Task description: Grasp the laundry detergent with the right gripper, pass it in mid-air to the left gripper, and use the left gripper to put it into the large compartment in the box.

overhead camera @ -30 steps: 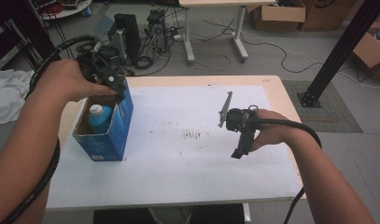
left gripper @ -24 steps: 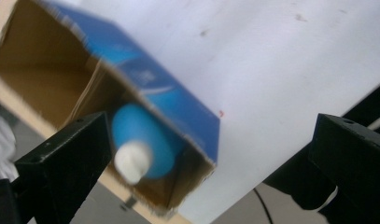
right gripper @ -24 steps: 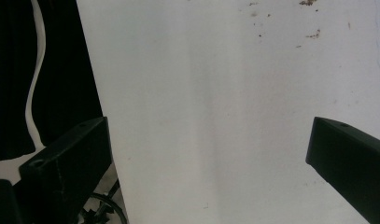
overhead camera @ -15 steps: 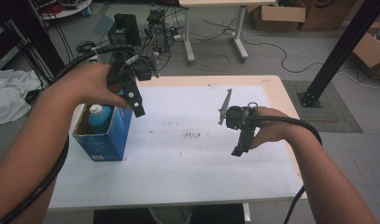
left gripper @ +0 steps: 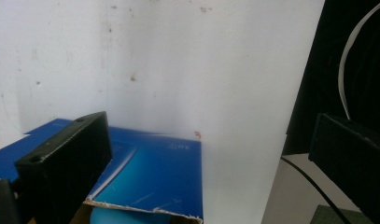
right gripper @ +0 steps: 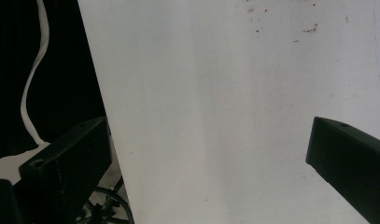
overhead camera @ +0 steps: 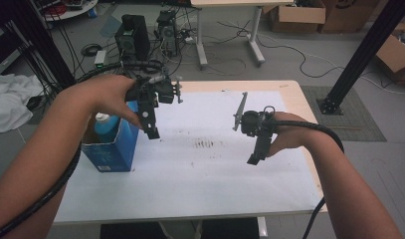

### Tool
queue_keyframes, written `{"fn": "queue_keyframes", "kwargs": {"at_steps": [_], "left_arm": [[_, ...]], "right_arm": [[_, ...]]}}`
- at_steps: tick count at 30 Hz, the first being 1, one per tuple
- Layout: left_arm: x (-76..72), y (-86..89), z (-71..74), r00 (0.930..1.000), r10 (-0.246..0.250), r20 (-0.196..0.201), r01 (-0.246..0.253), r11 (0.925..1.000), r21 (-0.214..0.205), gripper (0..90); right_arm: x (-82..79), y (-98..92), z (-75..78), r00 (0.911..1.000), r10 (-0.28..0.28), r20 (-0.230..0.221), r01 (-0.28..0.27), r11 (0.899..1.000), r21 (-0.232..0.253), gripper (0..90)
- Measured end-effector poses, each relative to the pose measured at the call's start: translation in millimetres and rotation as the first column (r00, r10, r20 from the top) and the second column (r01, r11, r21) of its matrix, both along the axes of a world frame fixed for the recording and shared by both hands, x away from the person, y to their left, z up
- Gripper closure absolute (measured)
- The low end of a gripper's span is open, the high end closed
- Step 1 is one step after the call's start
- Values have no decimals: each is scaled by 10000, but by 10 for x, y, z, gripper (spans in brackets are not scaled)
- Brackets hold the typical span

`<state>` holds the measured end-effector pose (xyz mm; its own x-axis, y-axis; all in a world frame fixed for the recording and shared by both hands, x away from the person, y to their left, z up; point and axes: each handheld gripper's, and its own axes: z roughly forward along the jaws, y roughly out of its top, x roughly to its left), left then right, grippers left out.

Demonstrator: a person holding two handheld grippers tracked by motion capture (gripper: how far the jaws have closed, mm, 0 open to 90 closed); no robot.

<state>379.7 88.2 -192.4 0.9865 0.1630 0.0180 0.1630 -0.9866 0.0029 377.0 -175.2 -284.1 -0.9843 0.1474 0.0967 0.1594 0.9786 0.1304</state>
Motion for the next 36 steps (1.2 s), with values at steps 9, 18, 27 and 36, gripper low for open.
{"fn": "queue_keyframes", "kwargs": {"at_steps": [9,18,27,36], "left_arm": [[64,-36,-43,10000,-65,52,66,9998,-181,1],[76,-78,-53,9999,-73,86,75,9998,-195,1],[85,-92,-56,9999,-100,72,102,9997,-231,1],[68,-63,-53,10000,-24,80,27,9996,-298,1]], "right_arm": [[78,-14,34,10000,49,34,-49,10000,44,2],[99,-53,44,10000,1,65,-1,10000,18,2],[97,-71,27,10000,-77,34,77,10000,33,2],[82,-54,64,9999,10,150,-10,10000,4,3]]}}
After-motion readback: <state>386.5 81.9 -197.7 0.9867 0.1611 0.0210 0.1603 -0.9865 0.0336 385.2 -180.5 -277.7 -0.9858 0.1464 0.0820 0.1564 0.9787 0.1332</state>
